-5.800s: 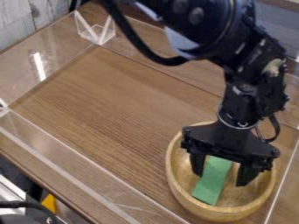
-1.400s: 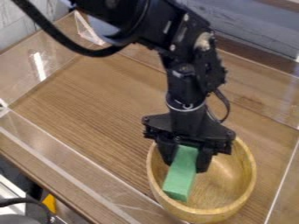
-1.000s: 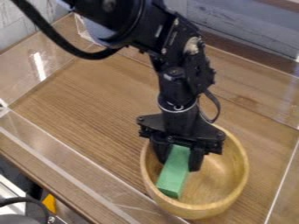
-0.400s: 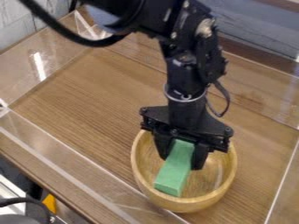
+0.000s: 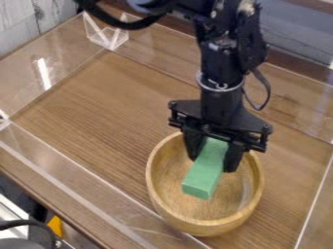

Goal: Remove the green block from inside the brown bowl and put it on the table

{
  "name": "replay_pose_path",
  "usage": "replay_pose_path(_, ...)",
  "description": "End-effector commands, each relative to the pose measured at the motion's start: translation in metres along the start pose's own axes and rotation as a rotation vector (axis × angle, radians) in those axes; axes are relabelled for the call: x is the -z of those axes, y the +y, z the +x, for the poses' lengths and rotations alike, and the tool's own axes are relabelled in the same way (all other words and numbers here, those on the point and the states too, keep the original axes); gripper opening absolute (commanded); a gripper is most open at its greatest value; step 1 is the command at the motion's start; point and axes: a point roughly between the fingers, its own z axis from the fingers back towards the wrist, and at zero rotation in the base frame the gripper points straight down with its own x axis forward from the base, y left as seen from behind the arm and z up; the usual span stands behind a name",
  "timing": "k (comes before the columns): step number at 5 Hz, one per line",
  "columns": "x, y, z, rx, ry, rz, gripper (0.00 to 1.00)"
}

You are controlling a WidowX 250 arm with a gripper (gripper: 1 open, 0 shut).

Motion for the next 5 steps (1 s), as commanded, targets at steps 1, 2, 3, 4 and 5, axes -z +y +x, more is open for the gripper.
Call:
replay_pose_path(1, -0.013, -0.001, 0.012, -0.016, -0.035, -0.010, 0.00)
replay_pose_path(2, -0.018, 0.002, 0.015, 0.020, -0.033, -0.008, 0.00)
replay_pose_path(3, -0.022, 0.005, 0.017, 0.056, -0.032, -0.007, 0.00)
replay_pose_path(4, -0.033, 0.000, 0.019, 0.058, -0.033, -0.006, 0.00)
replay_pose_path(5, -0.046, -0.002, 0.023, 0.061, -0.040, -0.006, 0.00)
